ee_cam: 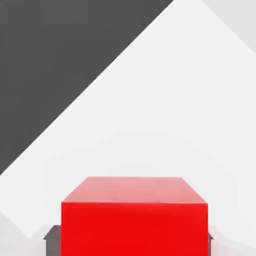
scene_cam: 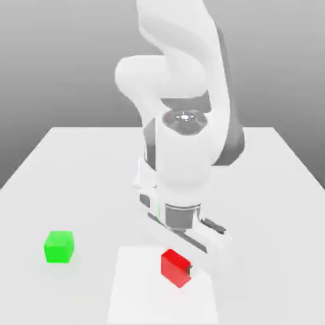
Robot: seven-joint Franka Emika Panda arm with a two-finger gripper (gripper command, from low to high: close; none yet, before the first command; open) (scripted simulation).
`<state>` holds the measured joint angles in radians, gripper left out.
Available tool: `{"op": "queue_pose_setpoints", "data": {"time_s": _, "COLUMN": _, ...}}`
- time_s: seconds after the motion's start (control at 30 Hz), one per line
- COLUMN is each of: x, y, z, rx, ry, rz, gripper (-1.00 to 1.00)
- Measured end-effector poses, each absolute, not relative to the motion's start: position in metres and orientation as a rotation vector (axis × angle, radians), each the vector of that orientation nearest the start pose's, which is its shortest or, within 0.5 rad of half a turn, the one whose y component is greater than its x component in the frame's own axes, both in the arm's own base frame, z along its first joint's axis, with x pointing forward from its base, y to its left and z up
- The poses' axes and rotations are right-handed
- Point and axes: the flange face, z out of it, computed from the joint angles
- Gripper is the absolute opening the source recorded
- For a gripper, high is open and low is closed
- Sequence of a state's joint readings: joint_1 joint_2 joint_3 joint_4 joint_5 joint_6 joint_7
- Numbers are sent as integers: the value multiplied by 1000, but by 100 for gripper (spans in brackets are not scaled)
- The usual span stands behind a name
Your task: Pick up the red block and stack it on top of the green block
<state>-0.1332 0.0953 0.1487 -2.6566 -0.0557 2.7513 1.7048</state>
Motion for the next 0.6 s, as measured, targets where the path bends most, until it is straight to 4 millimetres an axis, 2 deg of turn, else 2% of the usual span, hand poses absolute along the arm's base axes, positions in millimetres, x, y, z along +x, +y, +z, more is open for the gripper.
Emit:
{"op": "queue_pose_setpoints", "data": {"time_s": 0.17, "x": 400, "y": -97, "z": 225, "rx": -1768, "ry": 2618, "rz": -27, "gripper": -100}}
{"op": "queue_pose_setpoints", "data": {"time_s": 0.27, "x": 376, "y": -152, "z": 233, "rx": -1521, "ry": 2770, "rz": -28, "gripper": -100}}
{"op": "queue_pose_setpoints", "data": {"time_s": 0.37, "x": 346, "y": -198, "z": 240, "rx": -1271, "ry": 2886, "rz": -21, "gripper": -100}}
{"op": "queue_pose_setpoints", "data": {"time_s": 0.47, "x": 318, "y": -230, "z": 242, "rx": -1059, "ry": 2959, "rz": -6, "gripper": -100}}
{"op": "queue_pose_setpoints", "data": {"time_s": 0.6, "x": 315, "y": -235, "z": 208, "rx": -1025, "ry": 2968, "rz": -2, "gripper": -100}}
